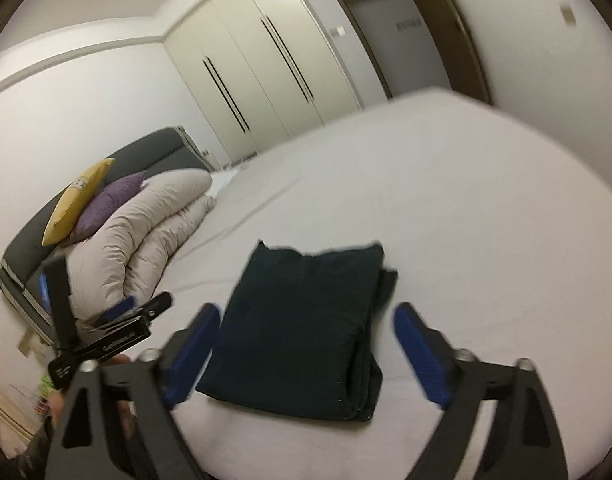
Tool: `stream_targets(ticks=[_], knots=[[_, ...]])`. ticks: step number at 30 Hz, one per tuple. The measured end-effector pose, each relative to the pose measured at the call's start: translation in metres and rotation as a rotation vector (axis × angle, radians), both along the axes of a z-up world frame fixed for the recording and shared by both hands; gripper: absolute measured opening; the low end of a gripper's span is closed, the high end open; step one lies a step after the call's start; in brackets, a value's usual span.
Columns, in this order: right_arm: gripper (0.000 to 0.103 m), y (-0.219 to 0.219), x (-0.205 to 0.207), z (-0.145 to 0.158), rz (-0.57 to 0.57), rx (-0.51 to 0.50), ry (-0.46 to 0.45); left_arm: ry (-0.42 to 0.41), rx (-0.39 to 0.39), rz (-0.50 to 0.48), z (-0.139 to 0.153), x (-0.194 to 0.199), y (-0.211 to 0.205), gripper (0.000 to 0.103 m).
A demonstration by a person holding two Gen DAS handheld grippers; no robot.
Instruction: Fold small clothes
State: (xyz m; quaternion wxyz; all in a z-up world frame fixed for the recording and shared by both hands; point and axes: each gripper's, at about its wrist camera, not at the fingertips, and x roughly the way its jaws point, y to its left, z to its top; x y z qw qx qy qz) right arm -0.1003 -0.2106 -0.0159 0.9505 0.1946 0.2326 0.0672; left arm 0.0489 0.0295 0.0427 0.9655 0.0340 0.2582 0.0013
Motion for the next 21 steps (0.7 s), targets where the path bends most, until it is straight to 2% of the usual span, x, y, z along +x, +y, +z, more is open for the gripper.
stream_targets(ticks=[2, 4, 8, 10, 13, 15, 21], knots=[[0.103, 0.007, -0.015, 0.011, -0.02, -0.029, -0.061, -0.099, 0.029, 0.023, 0.016, -0.027, 0.005, 0.103], [0.103, 0.014, -0.025, 0.022, -0.026, -0.059, -0.099, -0.122, 0.017, 0.03, 0.026, -0.043, 0.011, 0.103], [0.103, 0.023, -0.033, 0.035, -0.04, -0.1, -0.103, -0.011, -0.034, 0.044, 0.033, -0.051, 0.029, 0.103], [0.103, 0.025, -0.036, 0.037, -0.045, -0.093, -0.104, 0.023, -0.029, 0.059, 0.031, -0.05, 0.028, 0.103], [0.103, 0.028, -0.034, 0.036, -0.025, -0.074, -0.06, 0.088, -0.032, 0.051, 0.028, -0.048, 0.03, 0.103], [0.103, 0.031, -0.035, 0.034, -0.022, -0.085, -0.039, 0.108, -0.046, 0.045, 0.013, -0.039, 0.019, 0.103], [0.103, 0.047, -0.036, 0.027, -0.052, -0.203, 0.006, 0.203, -0.076, 0.029, -0.02, -0.02, 0.012, 0.103]])
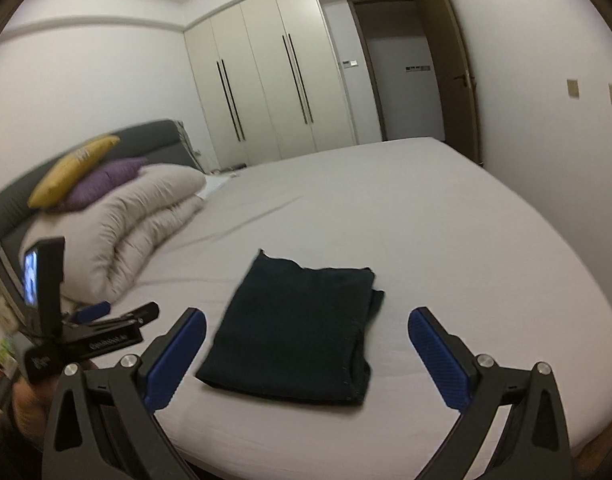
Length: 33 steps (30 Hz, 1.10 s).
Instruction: Fold small clothes
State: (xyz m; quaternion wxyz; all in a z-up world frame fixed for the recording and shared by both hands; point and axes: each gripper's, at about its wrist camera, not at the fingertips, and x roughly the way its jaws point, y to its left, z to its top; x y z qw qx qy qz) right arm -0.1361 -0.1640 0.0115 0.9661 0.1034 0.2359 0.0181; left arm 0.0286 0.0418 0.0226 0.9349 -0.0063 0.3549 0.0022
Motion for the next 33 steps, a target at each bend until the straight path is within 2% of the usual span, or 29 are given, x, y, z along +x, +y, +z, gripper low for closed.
stream_targets(ticks=[5, 14, 24, 33], knots=[[0.103, 0.007, 0.003, -0.008, -0.023, -0.026, 0.04, 0.029, -0.01, -0.02, -0.015, 0.004, -0.001, 0.103], [0.103, 0.021, 0.003, -0.013, -0.042, -0.077, 0.073, 0.049, -0.028, -0.043, -0.026, 0.002, -0.004, 0.103], [0.103, 0.019, 0.003, -0.023, -0.097, -0.067, 0.137, 0.065, -0.051, -0.06, -0.031, 0.0, -0.007, 0.103], [0.103, 0.02, -0.001, -0.028, -0.108, -0.084, 0.152, 0.08, -0.061, -0.069, -0.036, -0.002, -0.011, 0.103]])
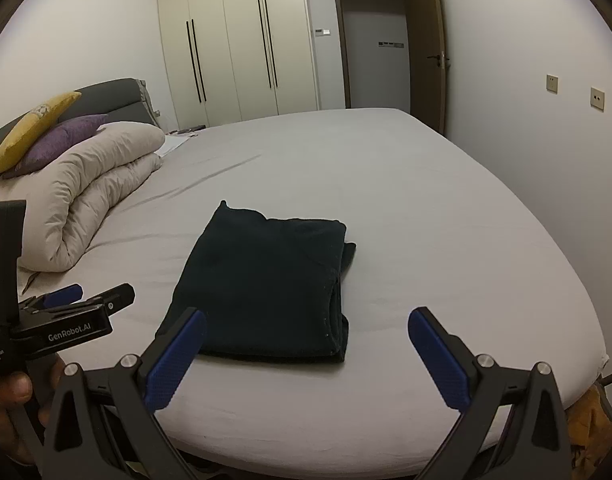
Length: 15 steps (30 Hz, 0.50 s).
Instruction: Fold small clothes
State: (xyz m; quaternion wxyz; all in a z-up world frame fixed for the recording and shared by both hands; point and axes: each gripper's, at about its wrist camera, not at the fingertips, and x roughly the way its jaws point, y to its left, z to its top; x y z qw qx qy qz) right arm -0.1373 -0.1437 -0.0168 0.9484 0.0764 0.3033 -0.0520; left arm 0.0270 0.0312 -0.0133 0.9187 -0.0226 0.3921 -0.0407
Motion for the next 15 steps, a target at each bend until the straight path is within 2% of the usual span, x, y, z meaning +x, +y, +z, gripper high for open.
stream_targets(ticks=[15], knots=[[0.103, 0.0026, 0.0002, -0.0084, 0.009, -0.003, 0.025, 0.002, 0.016, 0.002, -0.0041, 0.002, -0.0006, 0.103]])
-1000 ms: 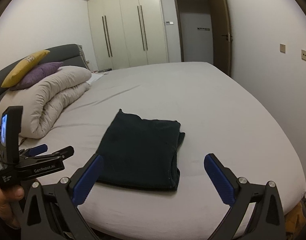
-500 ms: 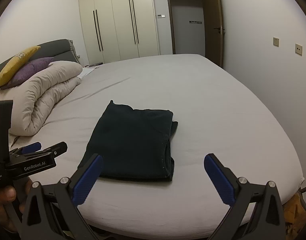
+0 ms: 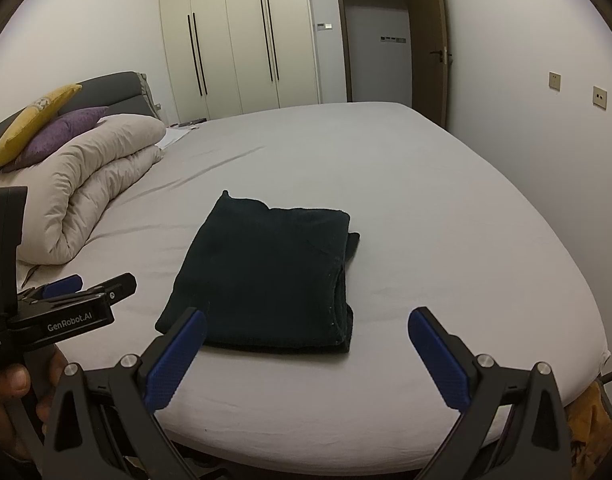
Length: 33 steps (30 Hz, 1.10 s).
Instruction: Fold small clothes
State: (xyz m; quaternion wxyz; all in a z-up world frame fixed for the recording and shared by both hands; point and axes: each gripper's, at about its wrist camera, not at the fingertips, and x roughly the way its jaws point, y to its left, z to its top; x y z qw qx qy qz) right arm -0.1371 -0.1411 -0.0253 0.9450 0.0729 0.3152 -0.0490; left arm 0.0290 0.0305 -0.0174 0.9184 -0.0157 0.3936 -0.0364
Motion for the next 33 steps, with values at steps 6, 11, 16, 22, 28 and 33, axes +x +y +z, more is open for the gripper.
stream_targets(ticks=[6, 11, 16, 22, 28, 33], knots=[[0.103, -0.001, 0.0013, -0.0025, 0.001, 0.003, 0.007, 0.004, 0.007, -0.003, -0.0024, 0.0001, -0.0008, 0.103], [0.103, -0.0008, 0.0009, -0.0034, 0.001, 0.003, 0.007, 0.002, 0.013, -0.002, -0.0029, 0.0002, -0.0007, 0.103], [0.103, 0.0, 0.0005, -0.0041, 0.001, 0.004, 0.008, 0.002, 0.015, -0.003, -0.0033, 0.0008, -0.0007, 0.103], [0.103, 0.0012, -0.0003, -0.0052, 0.005, 0.007, 0.007, 0.003, 0.014, -0.004, -0.0033, 0.0004, -0.0007, 0.103], [0.103, 0.0014, -0.0003, -0.005, 0.003, 0.007, 0.008, 0.003, 0.015, -0.003, -0.0036, 0.0002, -0.0008, 0.103], [0.103, 0.0022, -0.001, -0.0055, 0.005, 0.01, 0.009, 0.004, 0.017, -0.004, -0.0037, 0.0004, -0.0005, 0.103]])
